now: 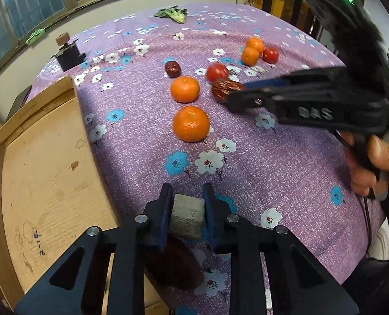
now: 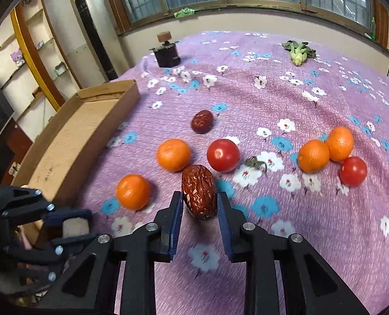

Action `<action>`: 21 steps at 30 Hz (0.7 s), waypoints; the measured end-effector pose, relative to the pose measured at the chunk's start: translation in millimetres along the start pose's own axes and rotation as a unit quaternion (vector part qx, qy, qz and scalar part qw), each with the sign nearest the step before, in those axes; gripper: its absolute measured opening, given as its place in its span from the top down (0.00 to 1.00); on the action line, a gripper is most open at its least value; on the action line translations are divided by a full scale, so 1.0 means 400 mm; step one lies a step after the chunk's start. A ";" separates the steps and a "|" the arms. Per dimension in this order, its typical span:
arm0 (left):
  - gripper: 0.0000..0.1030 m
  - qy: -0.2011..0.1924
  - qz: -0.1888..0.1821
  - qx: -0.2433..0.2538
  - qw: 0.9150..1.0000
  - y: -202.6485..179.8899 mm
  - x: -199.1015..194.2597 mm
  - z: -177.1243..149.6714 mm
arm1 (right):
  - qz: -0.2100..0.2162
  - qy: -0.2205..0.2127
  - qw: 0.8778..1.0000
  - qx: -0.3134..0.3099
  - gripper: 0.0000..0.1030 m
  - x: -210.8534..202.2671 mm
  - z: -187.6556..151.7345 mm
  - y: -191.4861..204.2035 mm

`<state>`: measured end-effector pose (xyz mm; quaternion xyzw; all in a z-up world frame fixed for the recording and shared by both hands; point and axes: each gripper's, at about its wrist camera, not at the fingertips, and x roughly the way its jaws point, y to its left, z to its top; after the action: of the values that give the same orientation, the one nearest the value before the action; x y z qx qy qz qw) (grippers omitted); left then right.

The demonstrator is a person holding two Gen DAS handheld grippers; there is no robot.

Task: Organize fruits
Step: 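Grasp a dried red date with the right gripper, then grasp an orange with the left gripper while the right holds the date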

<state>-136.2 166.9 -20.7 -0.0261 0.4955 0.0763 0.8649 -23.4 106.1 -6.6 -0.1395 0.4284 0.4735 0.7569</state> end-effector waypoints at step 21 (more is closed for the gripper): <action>0.88 -0.079 0.019 -0.109 0.991 0.033 -0.144 -0.026 | 0.037 -0.047 0.998 -0.001 0.74 -0.182 -0.073 0.075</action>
<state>-175.9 172.5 24.2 -0.1047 0.4149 0.1485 0.8915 -77.1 60.2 38.6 -0.1015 0.3968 0.5079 0.7578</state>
